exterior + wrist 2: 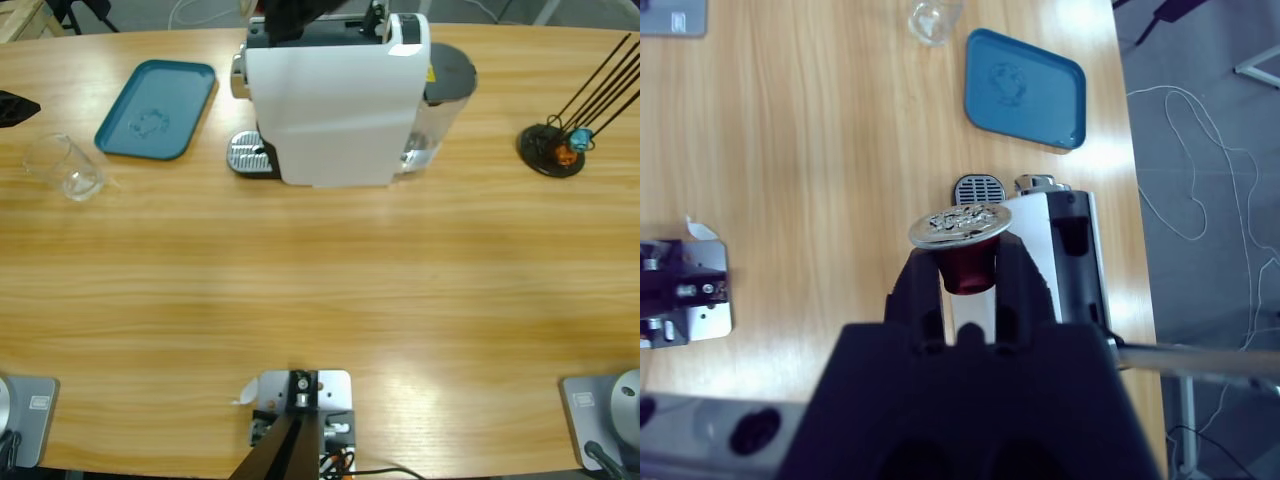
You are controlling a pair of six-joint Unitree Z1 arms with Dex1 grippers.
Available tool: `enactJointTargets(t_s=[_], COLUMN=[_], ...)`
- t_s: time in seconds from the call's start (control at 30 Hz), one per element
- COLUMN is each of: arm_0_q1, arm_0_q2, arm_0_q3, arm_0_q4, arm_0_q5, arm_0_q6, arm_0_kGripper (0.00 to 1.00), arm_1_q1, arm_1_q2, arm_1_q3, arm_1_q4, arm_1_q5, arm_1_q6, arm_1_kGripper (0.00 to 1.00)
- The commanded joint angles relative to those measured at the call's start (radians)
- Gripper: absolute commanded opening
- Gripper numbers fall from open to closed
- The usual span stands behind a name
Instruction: Pour coffee
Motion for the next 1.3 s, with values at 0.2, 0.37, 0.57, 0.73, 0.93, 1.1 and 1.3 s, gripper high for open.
enactJointTargets(t_s=[0.2,0.37,0.57,0.73,0.93,1.1,1.3], arm_0_q1=[-0.010,-0.010,-0.010,-0.010,-0.010,-0.010,-0.010], arm_0_q2=[0.024,0.024,0.030,0.033,0.039,0.040,0.039], arm_0_q3=[0.034,0.034,0.034,0.034,0.032,0.032,0.032], arm_0_q4=[0.006,0.006,0.006,0.005,0.004,0.005,0.005], arm_0_q5=[-0.007,-0.005,-0.005,-0.005,-0.005,-0.005,-0.005], arm_0_q6=[0.012,0.013,0.015,0.015,0.017,0.017,0.017], arm_0_kGripper=[0.964,0.964,0.964,0.964,0.964,0.964,0.964], arm_1_q1=[0.013,0.013,0.013,0.003,-0.030,-0.037,-0.038], arm_1_q2=[0.254,0.266,0.312,0.365,0.385,0.400,0.427], arm_1_q3=[-0.169,-0.179,-0.232,-0.299,-0.316,-0.324,-0.336], arm_1_q4=[0.089,0.112,0.111,0.125,0.154,0.154,0.155], arm_1_q5=[-0.256,-0.292,-0.289,-0.320,-0.354,-0.352,-0.348], arm_1_q6=[-0.066,-0.068,-0.067,-0.055,-0.032,-0.028,-0.028], arm_1_kGripper=[0.000,0.000,0.000,0.000,0.000,0.000,0.000])
